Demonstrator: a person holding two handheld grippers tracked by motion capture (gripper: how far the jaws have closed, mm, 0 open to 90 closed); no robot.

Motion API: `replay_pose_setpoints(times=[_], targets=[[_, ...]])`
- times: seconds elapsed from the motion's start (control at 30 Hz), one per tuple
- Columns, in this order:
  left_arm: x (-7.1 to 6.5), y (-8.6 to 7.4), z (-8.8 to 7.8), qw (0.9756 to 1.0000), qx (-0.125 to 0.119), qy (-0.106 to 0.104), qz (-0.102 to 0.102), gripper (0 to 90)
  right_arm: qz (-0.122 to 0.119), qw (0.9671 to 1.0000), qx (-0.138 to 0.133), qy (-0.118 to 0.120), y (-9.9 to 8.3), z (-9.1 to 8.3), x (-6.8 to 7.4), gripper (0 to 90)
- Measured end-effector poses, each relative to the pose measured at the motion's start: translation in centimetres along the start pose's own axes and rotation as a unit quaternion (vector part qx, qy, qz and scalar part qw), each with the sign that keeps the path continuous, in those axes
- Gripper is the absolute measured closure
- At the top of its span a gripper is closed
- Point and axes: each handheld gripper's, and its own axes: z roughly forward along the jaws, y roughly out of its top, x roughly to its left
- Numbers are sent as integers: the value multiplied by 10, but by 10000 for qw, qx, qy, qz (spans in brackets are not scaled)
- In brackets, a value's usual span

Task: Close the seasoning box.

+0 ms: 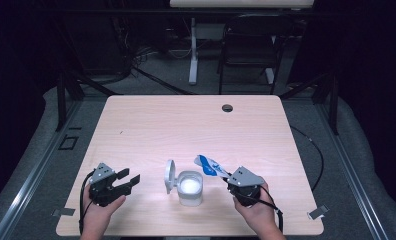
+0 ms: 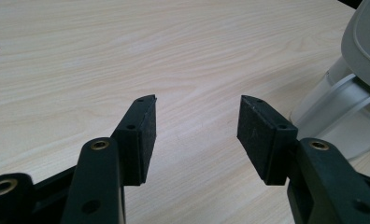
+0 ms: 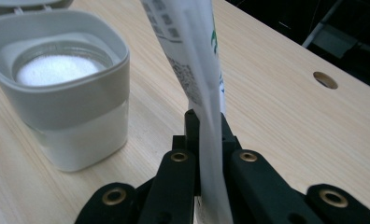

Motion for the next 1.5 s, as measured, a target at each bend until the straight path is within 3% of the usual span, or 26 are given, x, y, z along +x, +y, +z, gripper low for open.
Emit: replay_pose_setpoints(times=[0.37, 0.57, 0.8, 1.13, 1.5], targets=[[1, 0, 0, 10000, -63, 15, -50, 476, 594, 9979, -229, 124, 0, 2, -6, 897], [0, 0, -1, 10000, -51, 17, -55, 477, 1032, 9937, -391, 194, -3, 1, -13, 896], [0, 0, -1, 10000, -16, 10, -35, 477, 1669, 9844, -507, 238, -11, 2, -20, 896], [0, 1, -2, 10000, -42, -1, -11, 477, 1774, 9835, -352, 30, -16, 4, -22, 894], [0, 2, -3, 10000, -88, 23, -36, 477, 1952, 9807, -3, -48, -31, 21, -25, 894]])
